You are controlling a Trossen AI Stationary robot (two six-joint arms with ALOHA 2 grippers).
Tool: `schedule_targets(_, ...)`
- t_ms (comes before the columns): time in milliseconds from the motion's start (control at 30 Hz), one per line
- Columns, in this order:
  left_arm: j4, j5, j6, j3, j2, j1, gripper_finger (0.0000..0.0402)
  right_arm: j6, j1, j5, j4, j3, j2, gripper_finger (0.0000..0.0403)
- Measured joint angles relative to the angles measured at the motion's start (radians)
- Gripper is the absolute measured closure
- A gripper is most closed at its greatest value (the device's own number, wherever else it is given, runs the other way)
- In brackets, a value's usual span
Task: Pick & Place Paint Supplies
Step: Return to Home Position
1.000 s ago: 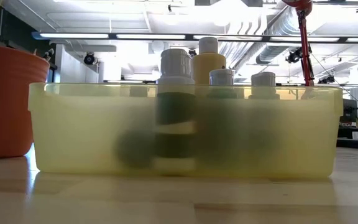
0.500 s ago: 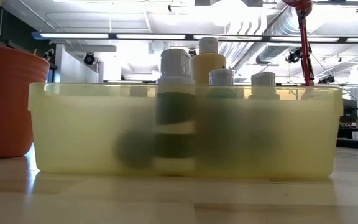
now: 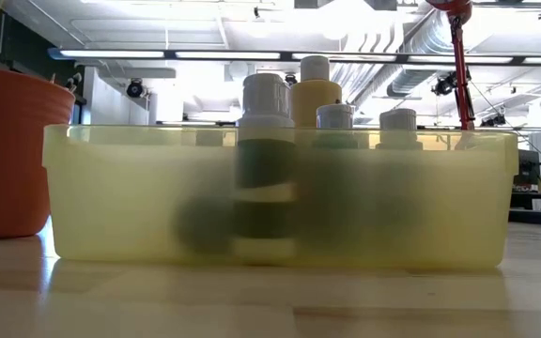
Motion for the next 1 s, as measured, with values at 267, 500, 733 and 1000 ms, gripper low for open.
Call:
schedule_targets(267, -0.6, 0.363, -0.219, 0.438, 0.205, 0.061, 0.0401, 0.018, 0.0, 0.072, -0.141, 0.0, -0.046, 0.04)
schedule_targets(500, -0.772, 0.484, -0.431, 0.492, 0.253, 0.049, 0.0401, 0.054, 0.0, 0.13, -0.218, 0.0, -0.039, 0.04)
schedule_targets(733, -0.749, 0.559, -0.506, 0.431, 0.293, 0.034, 0.0401, 0.054, 0.0, 0.132, -0.226, 0.0, -0.039, 0.04)
schedule_targets(1000, -0.759, 0.611, -0.525, 0.373, 0.34, 0.035, 0.0356, 0.054, 0.0, 0.132, -0.226, 0.0, -0.039, 0.04)
